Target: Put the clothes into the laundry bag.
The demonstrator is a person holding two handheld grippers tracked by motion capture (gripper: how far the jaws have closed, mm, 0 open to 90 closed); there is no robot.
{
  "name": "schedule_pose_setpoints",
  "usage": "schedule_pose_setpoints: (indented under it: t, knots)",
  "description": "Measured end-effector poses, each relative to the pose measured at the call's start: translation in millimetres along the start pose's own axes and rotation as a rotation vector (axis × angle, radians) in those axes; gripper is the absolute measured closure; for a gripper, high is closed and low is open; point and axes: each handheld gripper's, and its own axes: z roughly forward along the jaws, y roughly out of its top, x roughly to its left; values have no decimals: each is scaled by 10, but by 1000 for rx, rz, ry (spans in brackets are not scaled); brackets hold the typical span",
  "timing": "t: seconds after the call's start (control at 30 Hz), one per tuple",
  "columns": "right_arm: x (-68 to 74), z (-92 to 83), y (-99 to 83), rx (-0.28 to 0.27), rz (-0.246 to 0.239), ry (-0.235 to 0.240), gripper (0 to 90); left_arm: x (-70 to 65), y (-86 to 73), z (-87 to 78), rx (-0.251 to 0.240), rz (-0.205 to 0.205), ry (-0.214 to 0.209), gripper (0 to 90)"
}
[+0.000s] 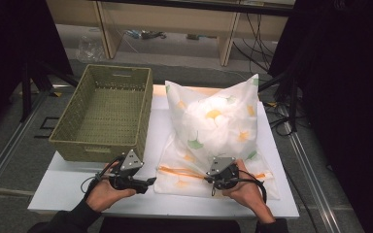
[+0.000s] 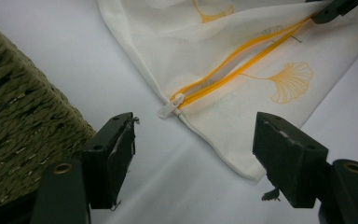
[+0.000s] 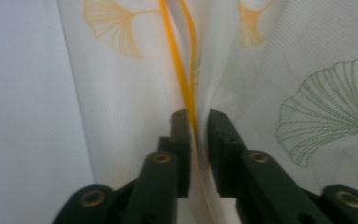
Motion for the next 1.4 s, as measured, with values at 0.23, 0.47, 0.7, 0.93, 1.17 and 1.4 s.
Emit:
schedule_pose_setpoints:
  t: [0.23,0.47,0.7,0.93,1.17,1.4]
  knots:
    - [-126,-134,-73,-159,121,-88,525,35,1,-21,-24,-25,-18,229]
    - [-235,-343,-162,-247,251,-146,441,26,-5,-38,-45,-28,-8,166]
    - [-303,-474,-277,-295,339,-200,382,28,-7,-57,-68,-28,-21,166]
    - [-293,-566,-348,-318,396,-219,340,48,-8,-83,-74,-33,-16,165]
    - [-250,-606,-392,-322,420,-222,328,58,-18,-127,-102,-44,-29,162]
    - [-197,-668,-432,-332,419,-225,317,74,-64,-176,-99,-37,-20,162]
